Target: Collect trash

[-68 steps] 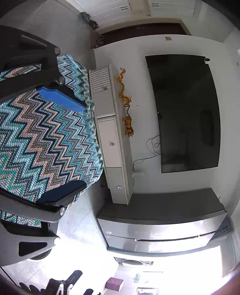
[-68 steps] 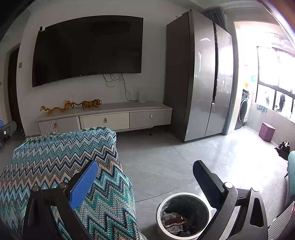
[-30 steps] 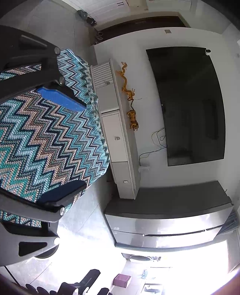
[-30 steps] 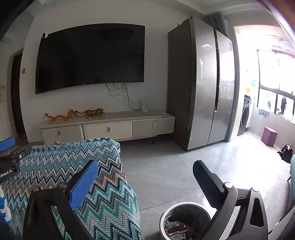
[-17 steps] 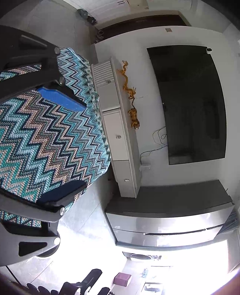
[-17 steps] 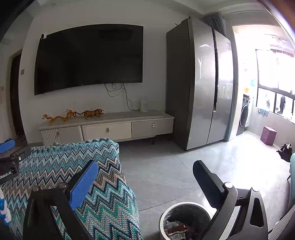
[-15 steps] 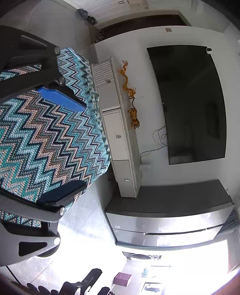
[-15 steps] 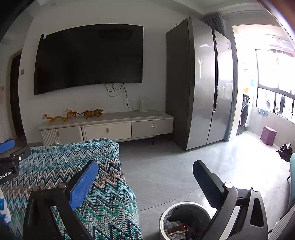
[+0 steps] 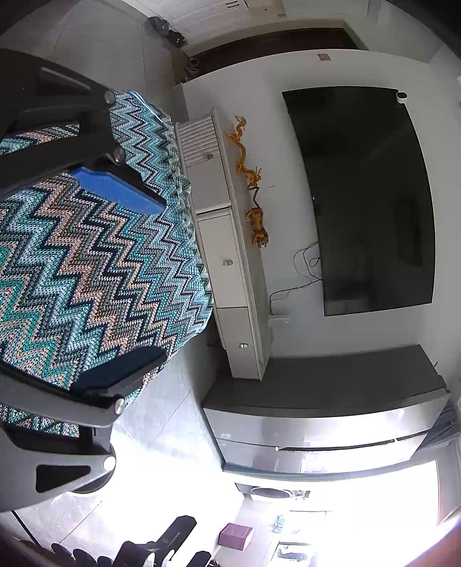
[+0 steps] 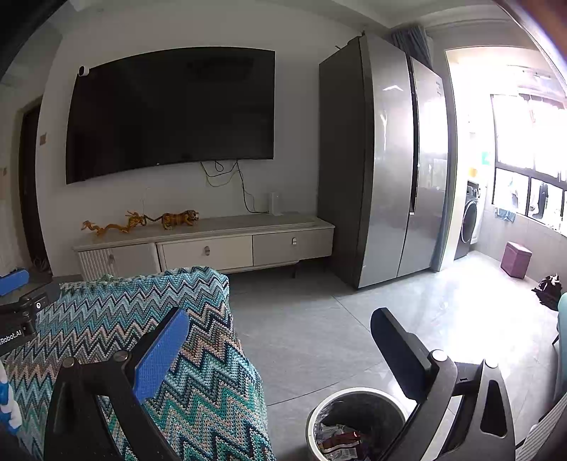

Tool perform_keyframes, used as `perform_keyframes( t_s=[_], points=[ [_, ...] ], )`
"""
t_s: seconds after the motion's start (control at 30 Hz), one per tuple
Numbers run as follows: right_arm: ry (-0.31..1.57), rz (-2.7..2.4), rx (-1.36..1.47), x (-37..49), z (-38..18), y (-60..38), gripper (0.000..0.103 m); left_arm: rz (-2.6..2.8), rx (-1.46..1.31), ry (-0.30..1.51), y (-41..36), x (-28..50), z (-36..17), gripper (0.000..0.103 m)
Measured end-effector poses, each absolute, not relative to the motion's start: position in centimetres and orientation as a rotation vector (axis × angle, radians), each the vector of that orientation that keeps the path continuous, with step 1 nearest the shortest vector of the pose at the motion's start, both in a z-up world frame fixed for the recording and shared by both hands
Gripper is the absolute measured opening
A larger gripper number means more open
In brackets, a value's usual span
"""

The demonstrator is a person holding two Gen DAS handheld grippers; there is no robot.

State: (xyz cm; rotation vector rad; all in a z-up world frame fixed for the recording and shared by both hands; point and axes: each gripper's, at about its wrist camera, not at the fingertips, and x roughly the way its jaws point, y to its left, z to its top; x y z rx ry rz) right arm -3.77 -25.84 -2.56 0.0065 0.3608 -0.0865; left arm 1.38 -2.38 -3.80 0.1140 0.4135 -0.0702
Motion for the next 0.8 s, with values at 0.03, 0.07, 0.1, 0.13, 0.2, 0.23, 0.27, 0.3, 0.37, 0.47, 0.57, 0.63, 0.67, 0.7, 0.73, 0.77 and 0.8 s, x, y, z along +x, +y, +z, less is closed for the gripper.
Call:
perform_keyframes(
  t_s=[0.03,0.07,0.1,0.13,0.2,0.23,0.27,0.3,0.37,0.47,0.57,0.63,0.67,0.7,0.73,0.77,0.8],
  points=[
    [0.361,-0.087,0.006,-3.78,-2.56,-25.83,0.103,-0.070,0.114,0.413,-2.36,1.43,-3.78,0.076],
    [0.361,-0.087,0.006,-3.79,-2.56,-25.82,0.103,-0.070,0.113,0.414,-2.39,1.38,-3.79,0.076],
    [0.361,-0.088,0.006,-3.78,-2.56,-25.82,0.103,-0.071,0.113,0.414,-2.41,1.39,-3.78,0.076],
    [0.361,-0.088,0.007,-3.79,-2.56,-25.82,0.103,-0.071,0.113,0.414,-2.40,1.41,-3.77,0.076],
    [0.361,-0.088,0.007,-3.79,-2.56,-25.84,0.103,-0.071,0.113,0.414,-2.44,1.35,-3.76,0.076],
    [0.360,-0.088,0.006,-3.79,-2.56,-25.84,0.103,-0.071,0.113,0.414,-2.41,1.42,-3.74,0.076],
    [0.360,-0.087,0.006,-3.79,-2.56,-25.87,0.103,-0.071,0.113,0.415,-2.41,1.41,-3.74,0.076],
    [0.361,-0.087,0.006,-3.79,-2.56,-25.87,0.103,-0.072,0.113,0.415,-2.44,1.34,-3.72,0.076],
    [0.359,-0.086,0.006,-3.80,-2.56,-25.88,0.103,-0.073,0.113,0.415,-2.52,1.29,-3.78,0.076],
    [0.358,-0.089,0.009,-3.79,-2.53,-25.84,0.103,-0.076,0.111,0.414,-2.53,1.16,-3.82,0.076],
    [0.355,-0.092,0.008,-3.94,-2.44,-25.78,0.103,-0.077,0.110,0.415,-2.60,1.13,-3.82,0.076],
    [0.355,-0.093,0.010,-3.96,-2.43,-25.78,0.103,-0.078,0.110,0.417,-2.67,1.08,-3.87,0.076],
    [0.355,-0.094,0.010,-4.03,-2.43,-25.79,0.103,-0.079,0.111,0.418,-2.74,1.00,-3.89,0.076],
    [0.354,-0.094,0.010,-4.04,-2.42,-25.77,0.103,-0.080,0.111,0.418,-2.72,0.99,-3.90,0.076],
    [0.355,-0.095,0.011,-4.04,-2.40,-25.76,0.103,-0.081,0.111,0.419,-2.67,1.05,-3.85,0.076],
    [0.354,-0.094,0.010,-4.05,-2.42,-25.80,0.103,-0.081,0.110,0.419,-2.60,1.09,-3.77,0.076],
    [0.353,-0.095,0.011,-4.09,-2.40,-25.80,0.103,-0.081,0.110,0.419,-2.61,1.08,-3.77,0.076]
  ],
)
